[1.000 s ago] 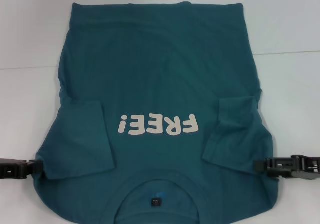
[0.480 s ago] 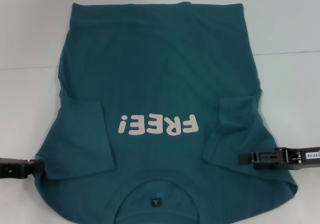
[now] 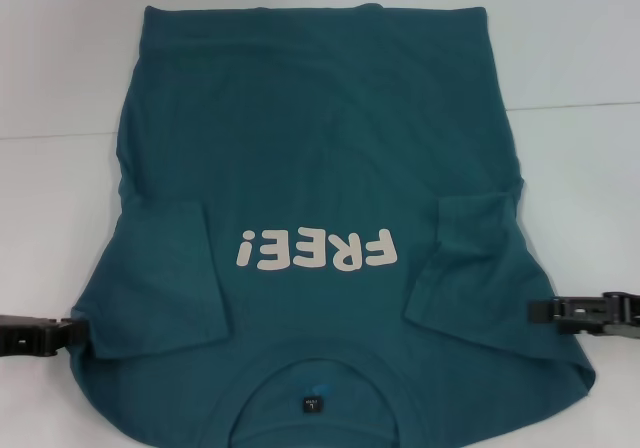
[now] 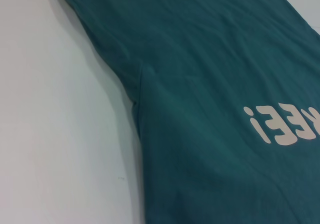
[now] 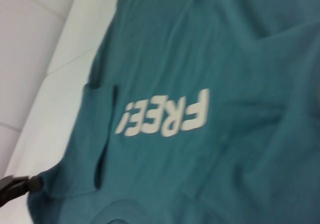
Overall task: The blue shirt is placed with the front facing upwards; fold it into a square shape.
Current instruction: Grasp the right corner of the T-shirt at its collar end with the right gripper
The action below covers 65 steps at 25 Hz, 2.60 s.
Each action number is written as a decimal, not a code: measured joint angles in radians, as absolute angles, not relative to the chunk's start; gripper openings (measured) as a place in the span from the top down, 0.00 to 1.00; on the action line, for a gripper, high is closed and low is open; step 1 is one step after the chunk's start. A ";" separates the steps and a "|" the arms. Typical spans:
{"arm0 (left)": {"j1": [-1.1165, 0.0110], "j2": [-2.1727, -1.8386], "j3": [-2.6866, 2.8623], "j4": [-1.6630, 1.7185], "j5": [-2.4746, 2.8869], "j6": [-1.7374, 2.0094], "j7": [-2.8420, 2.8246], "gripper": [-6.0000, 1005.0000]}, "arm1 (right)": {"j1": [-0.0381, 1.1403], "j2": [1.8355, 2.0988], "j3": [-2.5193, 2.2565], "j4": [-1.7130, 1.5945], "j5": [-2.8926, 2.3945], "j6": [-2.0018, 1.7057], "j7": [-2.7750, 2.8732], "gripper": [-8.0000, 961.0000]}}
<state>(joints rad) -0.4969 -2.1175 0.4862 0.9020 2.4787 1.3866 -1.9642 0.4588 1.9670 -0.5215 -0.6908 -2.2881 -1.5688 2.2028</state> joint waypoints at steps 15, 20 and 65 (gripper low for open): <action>-0.509 -2.122 0.486 0.902 2.479 1.387 -1.963 0.94 | 0.443 1.999 -0.523 -0.716 -2.295 -1.379 2.205 0.04; -0.509 -2.122 0.486 0.902 2.479 1.386 -1.963 0.94 | 0.458 2.008 -0.532 -0.711 -2.295 -1.334 2.197 0.04; -0.511 -2.122 0.486 0.891 2.479 1.374 -1.963 0.95 | 0.496 2.038 -0.618 -0.710 -2.294 -1.537 2.201 0.04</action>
<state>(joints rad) -0.5108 -2.1216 0.4861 0.8912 2.4787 1.3744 -1.9634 0.4961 2.0384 -0.6182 -0.7100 -2.2943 -1.5366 2.2015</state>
